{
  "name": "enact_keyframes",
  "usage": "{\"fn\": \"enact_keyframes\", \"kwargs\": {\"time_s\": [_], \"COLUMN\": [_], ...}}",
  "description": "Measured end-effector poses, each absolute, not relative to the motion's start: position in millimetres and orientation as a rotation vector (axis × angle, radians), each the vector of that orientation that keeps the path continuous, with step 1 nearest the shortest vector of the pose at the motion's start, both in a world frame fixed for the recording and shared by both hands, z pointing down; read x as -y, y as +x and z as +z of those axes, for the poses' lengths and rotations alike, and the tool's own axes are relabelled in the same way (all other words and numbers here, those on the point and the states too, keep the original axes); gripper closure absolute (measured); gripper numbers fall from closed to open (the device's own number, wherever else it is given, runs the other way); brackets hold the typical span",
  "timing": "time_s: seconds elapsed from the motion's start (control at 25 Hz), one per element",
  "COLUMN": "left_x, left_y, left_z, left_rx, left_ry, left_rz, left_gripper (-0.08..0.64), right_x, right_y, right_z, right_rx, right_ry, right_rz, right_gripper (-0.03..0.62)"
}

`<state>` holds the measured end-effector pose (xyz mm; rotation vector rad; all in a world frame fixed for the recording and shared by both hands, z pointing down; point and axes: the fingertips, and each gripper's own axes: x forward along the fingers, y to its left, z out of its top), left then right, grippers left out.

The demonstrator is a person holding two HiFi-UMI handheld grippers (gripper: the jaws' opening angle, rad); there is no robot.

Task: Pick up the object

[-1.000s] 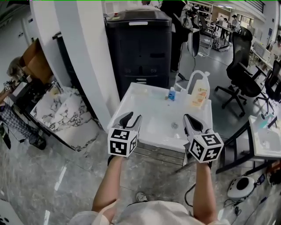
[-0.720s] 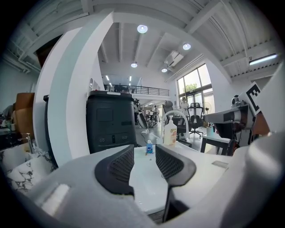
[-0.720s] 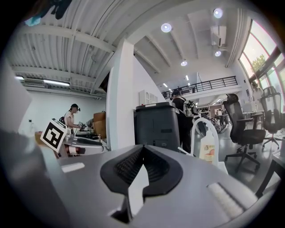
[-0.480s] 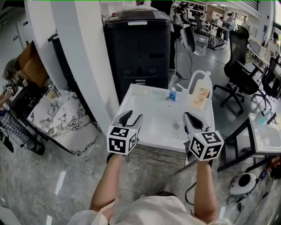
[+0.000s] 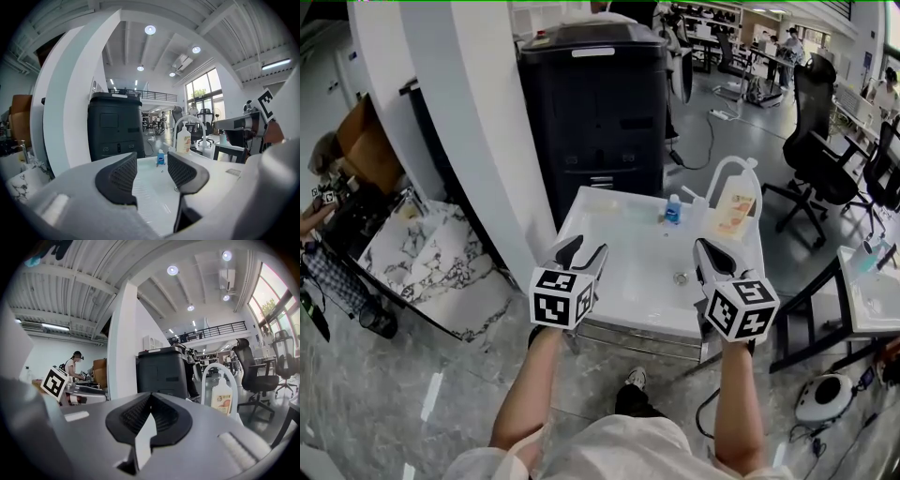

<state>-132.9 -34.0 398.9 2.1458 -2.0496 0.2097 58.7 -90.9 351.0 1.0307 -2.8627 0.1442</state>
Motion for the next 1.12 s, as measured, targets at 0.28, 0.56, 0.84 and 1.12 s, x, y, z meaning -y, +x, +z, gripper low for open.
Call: {"fn": "enact_keyframes", "kwargs": {"time_s": [0.28, 0.56, 0.84, 1.12], "left_x": [90.6, 162.6, 222.1, 257.0], "left_y": [-145.7, -151.7, -161.5, -177.2], "left_z": [403.6, 402.6, 405.9, 407.0], "left_rx": [2.041, 2.019, 2.015, 2.039], "left_ry": [2.157, 2.187, 2.177, 2.15], "left_rz": [0.227, 0.251, 0.284, 0.305], "left_gripper": [0.328, 0.328, 0.328, 0.328], "right_x": [143.6, 209.6, 268.7, 311.5], "right_y": [47.1, 36.7, 21.8, 7.0], "right_z": [358.5, 358.0, 357.9, 360.7], "right_rx": [2.854, 2.835, 2.842, 2.854], "right_ry": [1.049, 1.086, 1.083, 1.073], "right_rz": [0.157, 0.166, 0.176, 0.194], "right_gripper": [0.594, 0.594, 0.594, 0.593]}}
